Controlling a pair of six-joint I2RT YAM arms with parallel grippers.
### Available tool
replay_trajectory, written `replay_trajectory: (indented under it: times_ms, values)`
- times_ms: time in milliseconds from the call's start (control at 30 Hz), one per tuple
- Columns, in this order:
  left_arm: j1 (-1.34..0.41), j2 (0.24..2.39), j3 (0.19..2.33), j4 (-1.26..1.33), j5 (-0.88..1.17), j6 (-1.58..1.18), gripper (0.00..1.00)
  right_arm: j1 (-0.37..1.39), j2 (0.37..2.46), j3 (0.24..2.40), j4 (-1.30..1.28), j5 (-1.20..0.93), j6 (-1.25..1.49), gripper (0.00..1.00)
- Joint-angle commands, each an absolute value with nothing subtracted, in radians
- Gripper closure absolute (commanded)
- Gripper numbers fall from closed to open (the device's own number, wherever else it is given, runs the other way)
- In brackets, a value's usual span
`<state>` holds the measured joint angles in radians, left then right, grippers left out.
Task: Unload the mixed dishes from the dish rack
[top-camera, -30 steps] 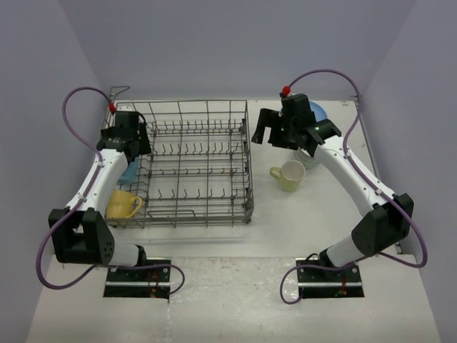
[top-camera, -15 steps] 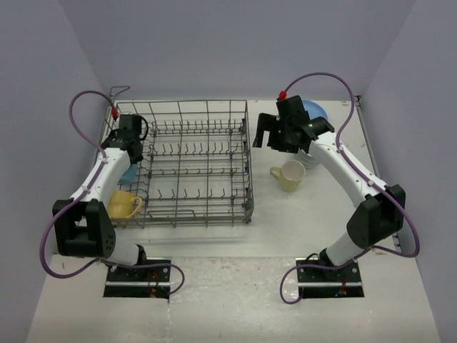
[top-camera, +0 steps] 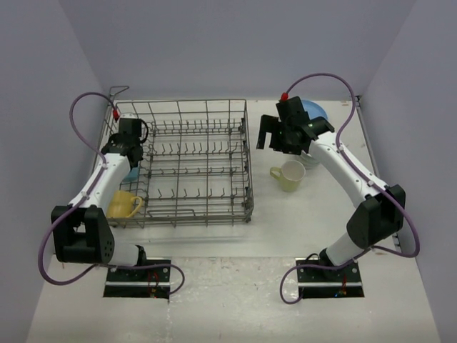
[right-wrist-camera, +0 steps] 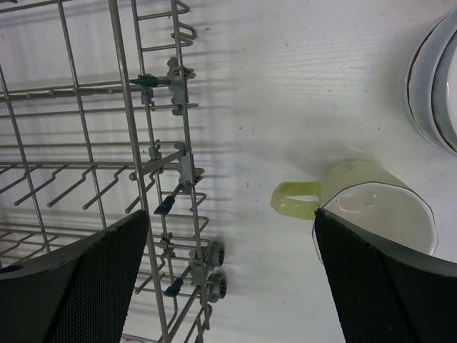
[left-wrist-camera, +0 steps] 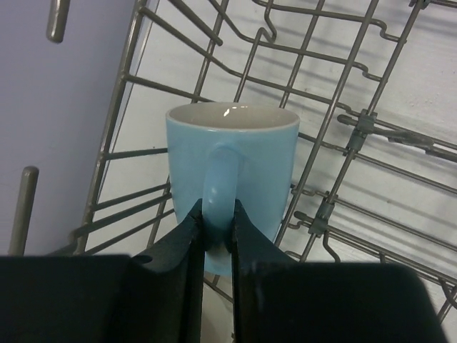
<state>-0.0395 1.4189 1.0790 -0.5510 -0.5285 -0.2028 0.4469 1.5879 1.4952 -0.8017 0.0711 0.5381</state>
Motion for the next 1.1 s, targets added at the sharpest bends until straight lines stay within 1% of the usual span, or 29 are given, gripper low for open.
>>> replay_trajectory:
  times_ms: [0,133,233,433,533,567,633,667,733,800,833,933,1067]
  values:
    - [-0.020,1.338,1.033,-0.425,-0.577,-0.172,1.00,0.449,1.551,1.542,-0.804,0.107,0.542,0.01]
    - [-0.020,1.183,0.957,-0.281,-0.462,-0.100,1.00,0.449,1.548,1.537,-0.784,0.083,0.525,0.01]
    - [-0.021,1.091,0.922,-0.158,-0.307,-0.043,1.00,0.449,1.539,1.539,-0.764,0.058,0.520,0.01]
    - [-0.021,0.996,0.927,-0.046,-0.100,0.070,1.00,0.449,1.522,1.540,-0.726,0.006,0.532,0.01]
    - [-0.021,0.974,0.931,-0.018,0.087,0.133,1.00,0.449,1.534,1.580,-0.715,-0.058,0.535,0.01]
    - [-0.023,0.970,0.930,0.035,0.207,0.150,1.00,0.449,1.540,1.592,-0.715,-0.107,0.535,0.01]
    - [-0.025,0.966,0.940,0.072,0.337,0.182,1.00,0.449,1.554,1.644,-0.716,-0.150,0.538,0.01]
    - [-0.029,0.968,0.949,0.075,0.467,0.198,1.00,0.449,1.569,1.664,-0.718,-0.202,0.538,0.01]
    - [-0.054,0.974,0.974,0.080,0.616,0.245,1.00,0.446,1.603,1.730,-0.726,-0.256,0.535,0.01]
    - [-0.074,0.977,0.986,0.092,0.701,0.284,1.00,0.445,1.627,1.810,-0.741,-0.317,0.532,0.01]
    - [-0.089,0.979,0.989,0.107,0.791,0.294,1.00,0.442,1.640,1.837,-0.756,-0.343,0.532,0.01]
    - [-0.121,0.983,1.002,0.133,0.900,0.325,1.00,0.430,1.692,1.914,-0.767,-0.465,0.551,0.01]
    - [-0.158,0.986,1.009,0.158,0.972,0.351,1.00,0.433,1.747,1.957,-0.764,-0.589,0.545,0.01]
